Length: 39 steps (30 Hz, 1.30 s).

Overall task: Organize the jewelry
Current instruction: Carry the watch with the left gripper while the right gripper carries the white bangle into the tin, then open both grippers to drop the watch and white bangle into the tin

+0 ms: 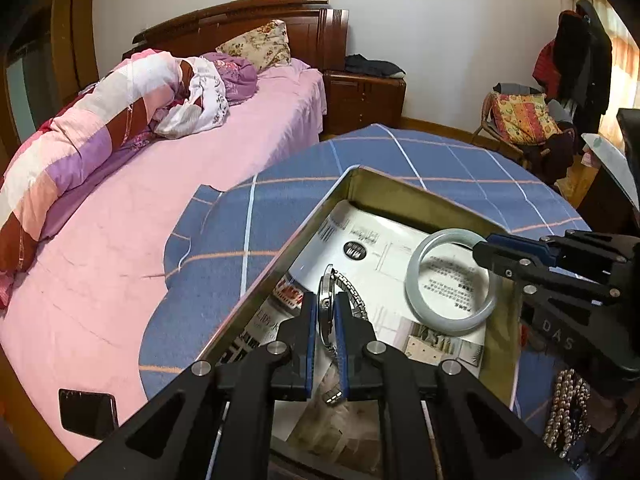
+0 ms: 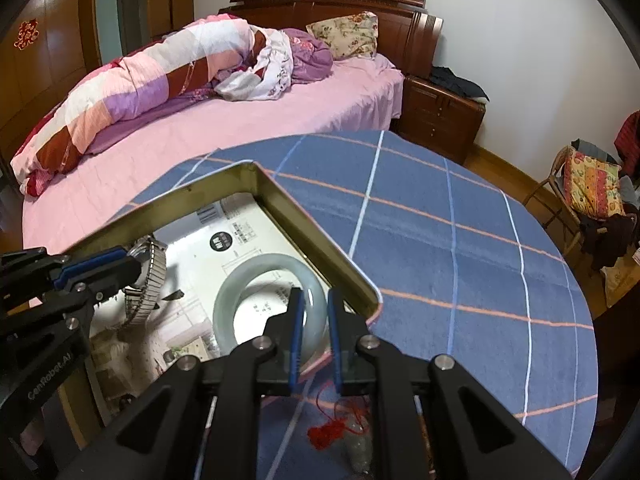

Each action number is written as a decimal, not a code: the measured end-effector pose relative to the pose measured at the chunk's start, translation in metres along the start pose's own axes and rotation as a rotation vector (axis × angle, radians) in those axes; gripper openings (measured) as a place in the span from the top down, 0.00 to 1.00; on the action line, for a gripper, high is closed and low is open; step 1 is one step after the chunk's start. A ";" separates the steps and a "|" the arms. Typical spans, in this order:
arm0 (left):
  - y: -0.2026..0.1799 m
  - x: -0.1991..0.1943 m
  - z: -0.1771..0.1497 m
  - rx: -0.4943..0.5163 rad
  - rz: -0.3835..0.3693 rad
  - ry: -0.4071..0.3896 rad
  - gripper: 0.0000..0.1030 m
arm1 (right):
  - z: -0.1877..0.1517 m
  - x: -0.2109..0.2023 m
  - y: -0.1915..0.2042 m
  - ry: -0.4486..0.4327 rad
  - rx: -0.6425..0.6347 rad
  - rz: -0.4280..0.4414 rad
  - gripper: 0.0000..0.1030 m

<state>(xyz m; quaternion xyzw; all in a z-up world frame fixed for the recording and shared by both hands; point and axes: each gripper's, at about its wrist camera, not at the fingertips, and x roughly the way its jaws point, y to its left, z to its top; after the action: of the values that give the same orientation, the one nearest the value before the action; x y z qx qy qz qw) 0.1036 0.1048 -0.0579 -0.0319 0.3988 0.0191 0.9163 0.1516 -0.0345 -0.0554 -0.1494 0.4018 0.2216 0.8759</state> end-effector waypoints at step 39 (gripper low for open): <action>-0.115 -0.084 -0.044 0.203 0.010 -0.176 0.35 | -0.123 -0.105 -0.115 -0.069 0.260 -0.045 0.31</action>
<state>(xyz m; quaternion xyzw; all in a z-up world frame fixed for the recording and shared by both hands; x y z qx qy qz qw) 0.0216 -0.0136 -0.0213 0.0647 0.3168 -0.0143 0.9462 0.0702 -0.2155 -0.0426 -0.0359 0.3935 0.1531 0.9058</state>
